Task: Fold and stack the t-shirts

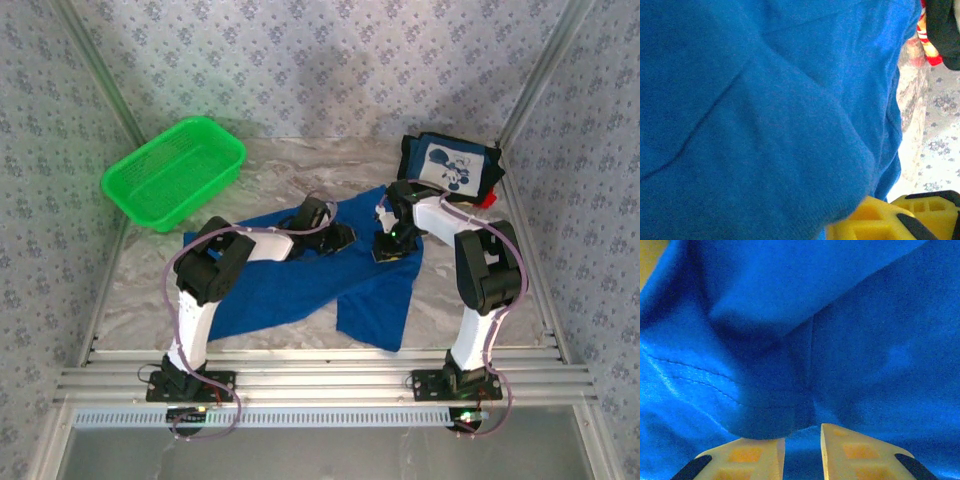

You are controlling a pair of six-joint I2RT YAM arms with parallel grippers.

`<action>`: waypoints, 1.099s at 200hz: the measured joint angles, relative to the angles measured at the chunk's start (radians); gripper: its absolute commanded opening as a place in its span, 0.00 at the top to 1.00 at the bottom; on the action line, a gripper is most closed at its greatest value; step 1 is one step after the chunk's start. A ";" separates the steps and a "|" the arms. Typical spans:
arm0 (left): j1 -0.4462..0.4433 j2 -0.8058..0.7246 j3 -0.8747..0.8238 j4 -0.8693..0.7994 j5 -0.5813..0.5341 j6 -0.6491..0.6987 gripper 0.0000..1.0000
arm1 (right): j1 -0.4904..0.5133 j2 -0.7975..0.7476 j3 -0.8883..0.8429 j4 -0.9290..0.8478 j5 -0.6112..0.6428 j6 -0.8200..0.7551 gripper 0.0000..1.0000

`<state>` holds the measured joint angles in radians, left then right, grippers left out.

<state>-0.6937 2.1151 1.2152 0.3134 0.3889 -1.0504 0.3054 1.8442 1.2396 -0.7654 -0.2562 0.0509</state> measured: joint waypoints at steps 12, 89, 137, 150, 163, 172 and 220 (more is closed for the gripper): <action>0.000 0.000 -0.001 -0.003 0.000 0.006 0.84 | 0.000 0.000 0.000 0.000 0.001 0.000 0.75; 0.000 0.000 0.021 -0.077 -0.011 0.023 0.94 | 0.000 0.000 0.000 0.000 0.010 0.003 0.88; 0.000 -0.014 0.157 -0.307 -0.014 0.099 0.95 | 0.000 0.000 0.000 0.011 0.045 0.005 0.97; 0.000 -0.027 0.198 -0.384 -0.014 0.128 0.95 | 0.000 0.000 0.000 0.018 0.063 0.004 0.99; 0.000 -0.040 0.241 -0.461 -0.014 0.159 0.95 | 0.000 0.000 0.000 0.024 0.083 0.004 1.00; 0.000 -0.047 0.274 -0.518 -0.013 0.180 0.95 | 0.000 -0.001 0.001 0.028 0.096 0.004 1.00; 0.002 -0.048 0.428 -0.811 0.002 0.296 0.91 | 0.000 -0.006 0.026 0.041 0.154 0.000 1.00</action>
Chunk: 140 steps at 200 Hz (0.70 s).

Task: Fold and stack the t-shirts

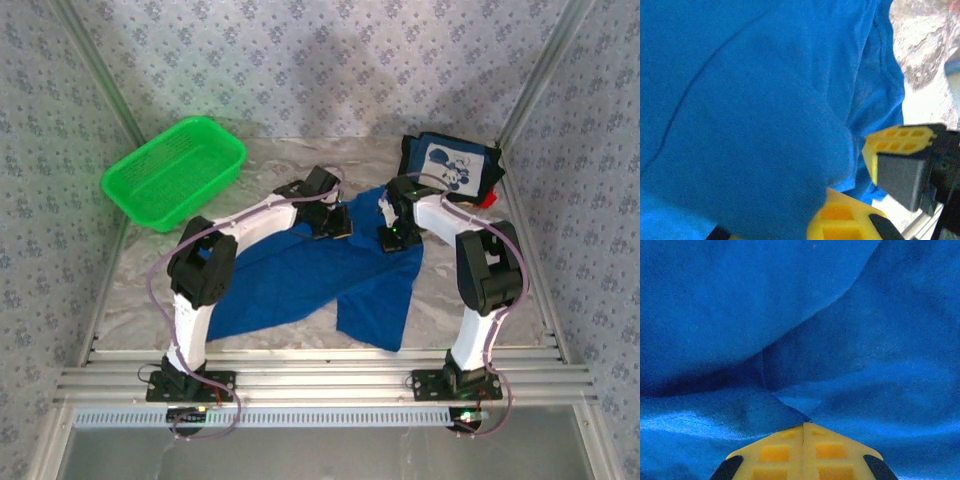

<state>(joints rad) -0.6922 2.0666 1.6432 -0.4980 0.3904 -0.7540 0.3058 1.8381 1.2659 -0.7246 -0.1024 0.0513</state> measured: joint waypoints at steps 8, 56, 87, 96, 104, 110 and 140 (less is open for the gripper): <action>0.000 0.003 0.029 -0.049 -0.001 0.019 0.90 | 0.000 0.000 0.009 0.000 0.008 -0.001 1.00; 0.001 0.007 0.079 -0.224 -0.024 0.092 0.73 | 0.003 0.000 0.031 0.000 0.081 -0.008 1.00; 0.004 0.008 0.079 -0.257 -0.025 0.100 0.71 | 0.019 -0.018 0.031 -0.001 0.170 -0.016 1.00; 0.005 0.008 0.077 -0.259 -0.025 0.100 0.66 | 0.025 -0.032 0.031 -0.001 0.188 -0.020 1.00; 0.005 0.008 0.073 -0.258 -0.025 0.100 0.60 | 0.029 -0.047 0.031 -0.001 0.203 -0.026 1.00; 0.005 0.008 0.067 -0.255 -0.027 0.097 0.57 | 0.032 -0.057 0.031 -0.001 0.214 -0.031 1.00; 0.005 0.002 -0.022 -0.182 -0.040 0.058 0.48 | 0.042 -0.075 0.026 0.000 0.245 -0.045 1.00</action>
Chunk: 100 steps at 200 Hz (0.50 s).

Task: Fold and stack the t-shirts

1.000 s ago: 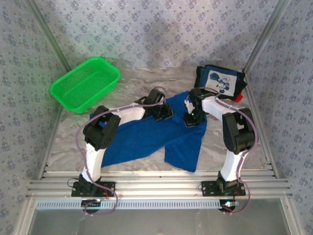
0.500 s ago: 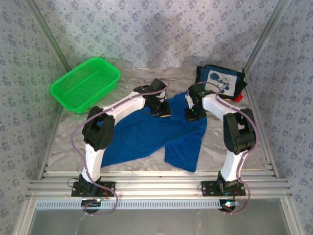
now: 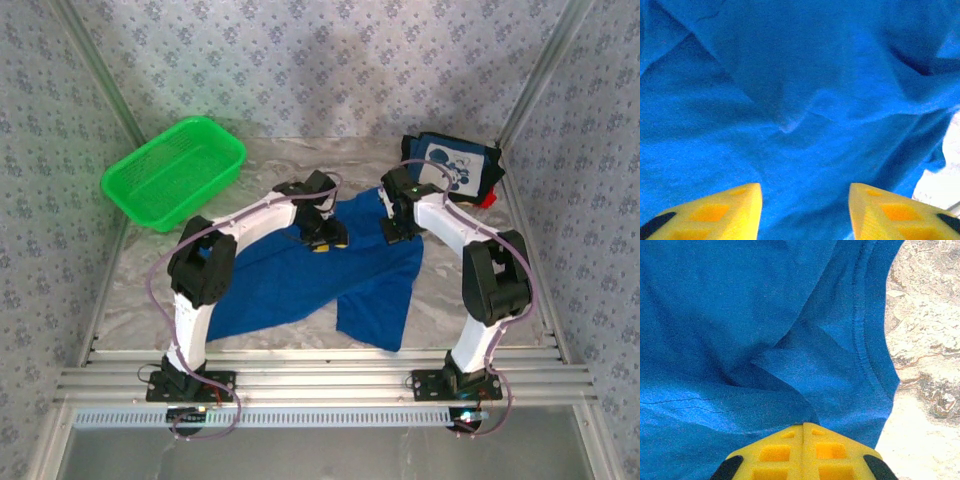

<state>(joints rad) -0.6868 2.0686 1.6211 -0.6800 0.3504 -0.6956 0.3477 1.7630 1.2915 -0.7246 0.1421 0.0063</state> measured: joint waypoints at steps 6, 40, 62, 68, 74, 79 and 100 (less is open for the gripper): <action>0.000 -0.002 -0.027 0.026 0.000 -0.013 0.48 | 0.000 0.000 -0.006 0.000 0.002 0.000 1.00; 0.003 -0.008 -0.167 0.214 -0.017 -0.109 0.48 | 0.000 0.007 -0.012 -0.003 0.001 0.000 1.00; 0.006 -0.023 -0.227 0.330 -0.031 -0.159 0.48 | 0.000 0.012 -0.012 -0.004 0.000 0.000 1.00; 0.006 -0.028 -0.237 0.360 -0.037 -0.169 0.48 | 0.000 0.013 -0.012 -0.004 0.000 0.000 1.00; 0.006 -0.032 -0.245 0.386 -0.042 -0.177 0.48 | 0.000 0.014 -0.012 -0.004 0.000 0.000 1.00; 0.006 -0.035 -0.250 0.409 -0.046 -0.183 0.48 | 0.000 0.014 -0.012 -0.004 0.000 0.000 1.00; 0.007 -0.048 -0.269 0.496 -0.052 -0.206 0.48 | 0.000 0.016 -0.012 -0.004 0.000 0.000 1.00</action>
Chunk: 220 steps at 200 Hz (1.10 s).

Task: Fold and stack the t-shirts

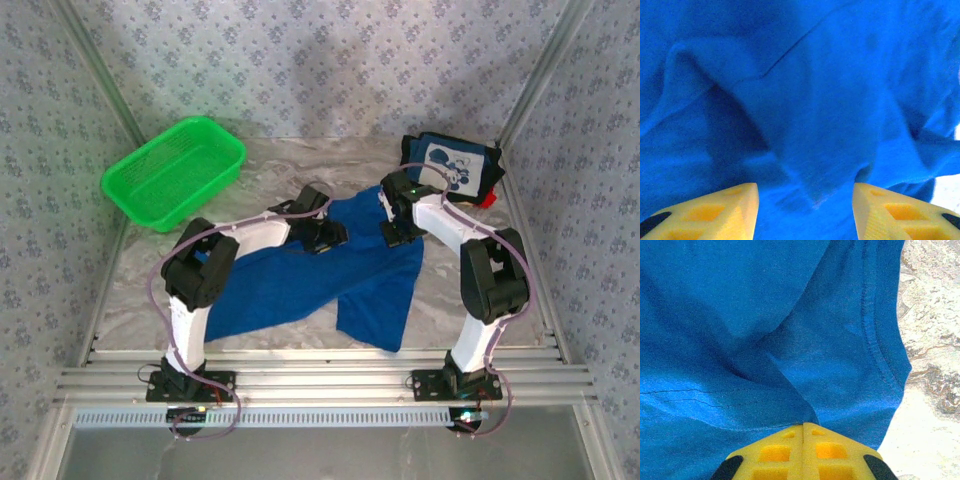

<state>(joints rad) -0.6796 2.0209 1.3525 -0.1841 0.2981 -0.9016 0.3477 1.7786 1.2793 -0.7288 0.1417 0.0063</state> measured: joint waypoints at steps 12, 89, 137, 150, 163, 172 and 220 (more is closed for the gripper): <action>0.001 -0.005 -0.007 0.037 0.000 -0.010 0.48 | 0.000 0.002 0.000 0.000 -0.002 0.000 1.00; 0.001 -0.005 -0.012 0.119 0.005 -0.036 0.55 | 0.000 0.013 0.000 -0.004 -0.011 0.000 1.00; -0.005 -0.005 -0.057 0.159 0.019 -0.043 0.60 | -0.003 0.013 0.000 -0.004 -0.023 0.000 1.00; -0.008 -0.005 -0.079 0.171 0.020 -0.044 0.61 | -0.004 0.013 0.000 -0.005 -0.025 0.000 1.00; -0.009 -0.005 -0.101 0.182 0.024 -0.047 0.62 | -0.006 0.013 0.000 -0.005 -0.026 0.000 1.00; -0.011 -0.005 -0.109 0.182 0.024 -0.050 0.63 | -0.007 0.013 0.000 -0.005 -0.026 0.000 1.00; -0.019 -0.002 -0.110 0.189 0.023 -0.054 0.67 | -0.008 0.013 0.001 -0.008 -0.026 0.000 1.00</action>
<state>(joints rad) -0.6987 2.0186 1.2427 0.0051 0.3214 -0.9554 0.3401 1.7920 1.2800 -0.7368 0.1162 0.0063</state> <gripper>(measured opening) 0.338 0.063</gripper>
